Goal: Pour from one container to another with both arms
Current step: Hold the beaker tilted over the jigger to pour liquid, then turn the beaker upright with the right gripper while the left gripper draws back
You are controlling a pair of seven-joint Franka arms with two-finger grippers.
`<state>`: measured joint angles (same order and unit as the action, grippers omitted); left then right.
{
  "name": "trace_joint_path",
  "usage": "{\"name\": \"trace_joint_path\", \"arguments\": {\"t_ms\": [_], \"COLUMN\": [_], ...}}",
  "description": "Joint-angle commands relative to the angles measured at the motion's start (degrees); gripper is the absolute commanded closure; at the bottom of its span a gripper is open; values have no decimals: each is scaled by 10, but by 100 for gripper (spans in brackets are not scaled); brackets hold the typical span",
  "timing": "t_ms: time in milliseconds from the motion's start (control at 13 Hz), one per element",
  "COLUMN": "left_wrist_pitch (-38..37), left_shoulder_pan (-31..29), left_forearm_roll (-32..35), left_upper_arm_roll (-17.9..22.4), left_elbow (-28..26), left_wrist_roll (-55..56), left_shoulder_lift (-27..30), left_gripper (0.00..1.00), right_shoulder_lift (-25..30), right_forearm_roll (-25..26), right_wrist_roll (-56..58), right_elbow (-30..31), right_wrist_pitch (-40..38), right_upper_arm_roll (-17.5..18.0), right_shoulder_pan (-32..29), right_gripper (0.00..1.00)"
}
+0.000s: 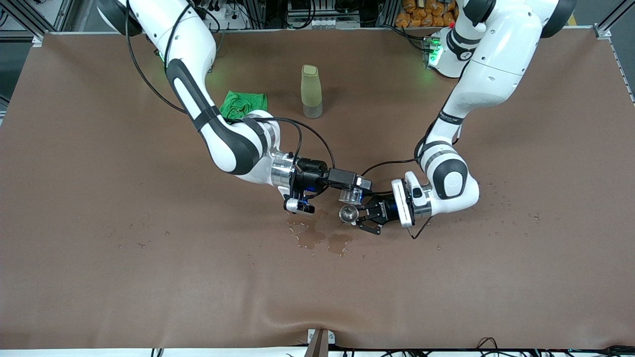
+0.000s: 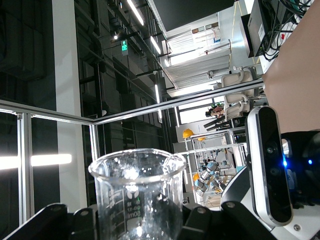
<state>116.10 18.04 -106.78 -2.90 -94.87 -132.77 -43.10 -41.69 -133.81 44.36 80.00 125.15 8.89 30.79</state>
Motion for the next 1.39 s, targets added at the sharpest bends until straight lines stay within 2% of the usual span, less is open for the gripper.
{"name": "trace_joint_path", "arguments": {"t_ms": [0,386,617,1002,1311], "left_wrist_pitch": [5,5,5,5,-3], "left_shoulder_pan": [1,-3,-5,-9,-37], "left_forearm_roll": [5,6,6,7,31], "left_upper_arm_roll": [-2,-2,-2,-2,0], "left_elbow": [14,14,14,13,5], "left_wrist_roll": [13,13,13,12,8], "left_shoulder_lift": [-5,-5,-5,-4,-3], "left_gripper": [100,100,100,100,100], "right_shoulder_lift": [-5,-8,-7,-6,-3], "right_forearm_roll": [-13,-23,-1,144,312], "right_wrist_roll": [-6,-6,31,124,136], "right_elbow": [-9,-9,-9,-8,4], "right_wrist_pitch": [-8,-18,-18,-18,-28], "right_upper_arm_roll": [3,3,-4,-4,-4], "right_shoulder_pan": [-4,-3,0,-55,-117], "right_gripper": [100,100,100,100,100]}}
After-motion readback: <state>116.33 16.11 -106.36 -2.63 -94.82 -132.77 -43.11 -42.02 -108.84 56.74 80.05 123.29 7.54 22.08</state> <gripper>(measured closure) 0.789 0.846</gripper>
